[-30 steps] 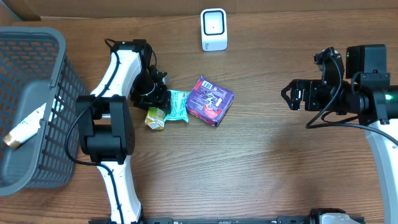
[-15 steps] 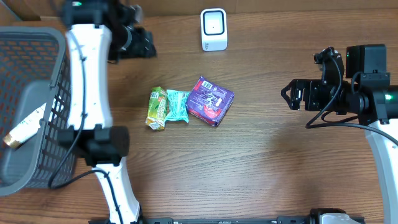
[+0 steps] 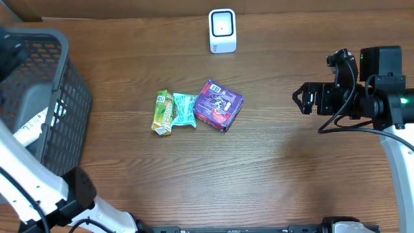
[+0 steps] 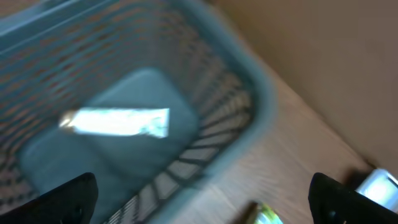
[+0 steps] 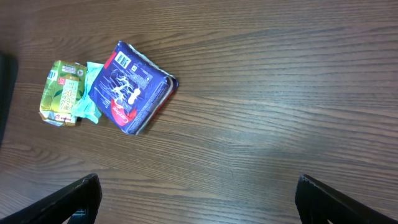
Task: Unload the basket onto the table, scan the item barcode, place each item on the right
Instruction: 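Reach the left gripper into the basket and grasp the white bamboo tube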
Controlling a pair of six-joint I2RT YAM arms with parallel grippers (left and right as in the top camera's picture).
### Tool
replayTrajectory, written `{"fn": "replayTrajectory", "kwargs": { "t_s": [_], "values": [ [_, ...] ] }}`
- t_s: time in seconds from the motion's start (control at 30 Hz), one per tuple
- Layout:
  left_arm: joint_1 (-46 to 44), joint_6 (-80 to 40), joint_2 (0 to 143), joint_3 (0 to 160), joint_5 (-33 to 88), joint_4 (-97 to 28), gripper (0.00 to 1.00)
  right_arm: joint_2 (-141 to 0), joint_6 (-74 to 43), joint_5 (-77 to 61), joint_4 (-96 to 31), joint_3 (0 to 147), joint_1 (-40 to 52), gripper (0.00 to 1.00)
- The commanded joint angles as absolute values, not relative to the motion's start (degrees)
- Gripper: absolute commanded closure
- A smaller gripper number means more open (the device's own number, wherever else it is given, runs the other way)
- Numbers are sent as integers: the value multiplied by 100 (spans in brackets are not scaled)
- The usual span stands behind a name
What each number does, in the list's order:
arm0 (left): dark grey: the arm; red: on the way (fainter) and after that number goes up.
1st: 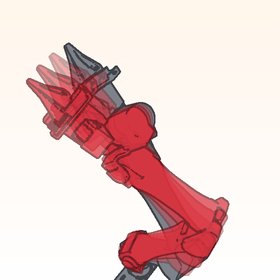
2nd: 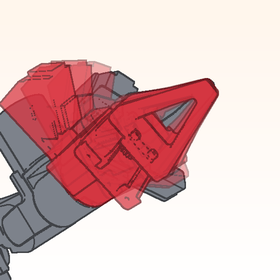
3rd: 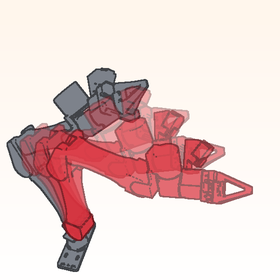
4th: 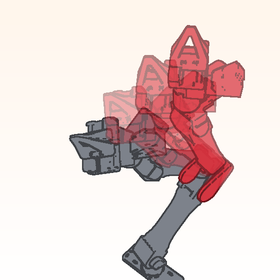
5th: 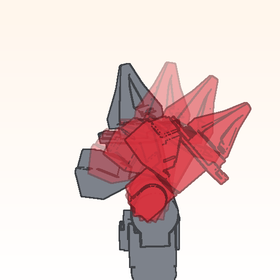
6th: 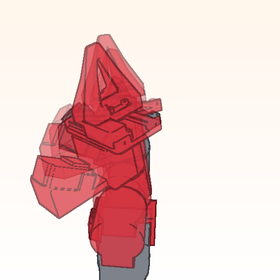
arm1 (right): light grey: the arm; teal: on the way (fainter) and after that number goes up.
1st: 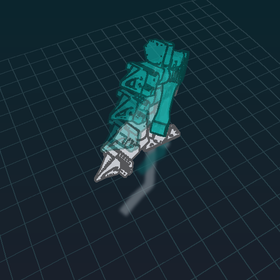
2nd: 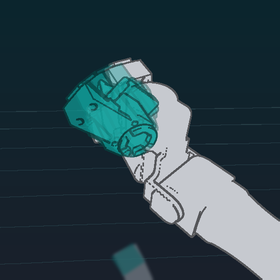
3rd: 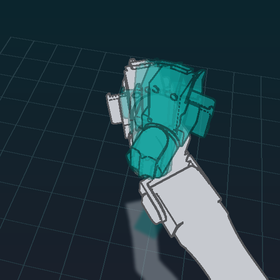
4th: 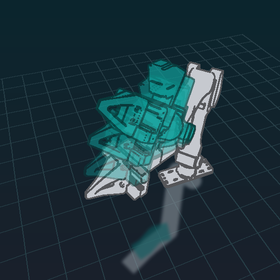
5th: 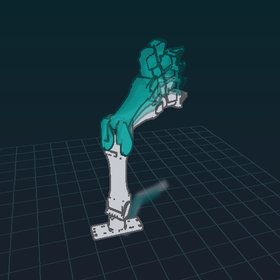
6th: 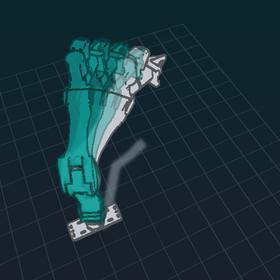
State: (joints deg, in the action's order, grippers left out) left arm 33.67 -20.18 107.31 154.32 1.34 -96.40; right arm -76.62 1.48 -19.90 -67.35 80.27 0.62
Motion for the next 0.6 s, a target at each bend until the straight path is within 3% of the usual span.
{"fn": "replayTrajectory", "kwargs": {
  "t_s": [0.0,0.13,0.3,0.57],
  "values": [
    [3642,-2338,11021,14746,-75,-9625,0,-7664,156,-1957,-6718,8138,69,0],
    [3671,-2021,11262,13747,-657,-9181,1,-7664,156,-1955,-6713,8138,69,0],
    [3640,-1057,11649,12947,-639,-8479,0,-7664,156,-1955,-6713,8138,69,0],
    [3673,-582,12171,12256,-646,-7804,1,-7664,156,-1955,-6700,8138,69,0]
  ]
}}
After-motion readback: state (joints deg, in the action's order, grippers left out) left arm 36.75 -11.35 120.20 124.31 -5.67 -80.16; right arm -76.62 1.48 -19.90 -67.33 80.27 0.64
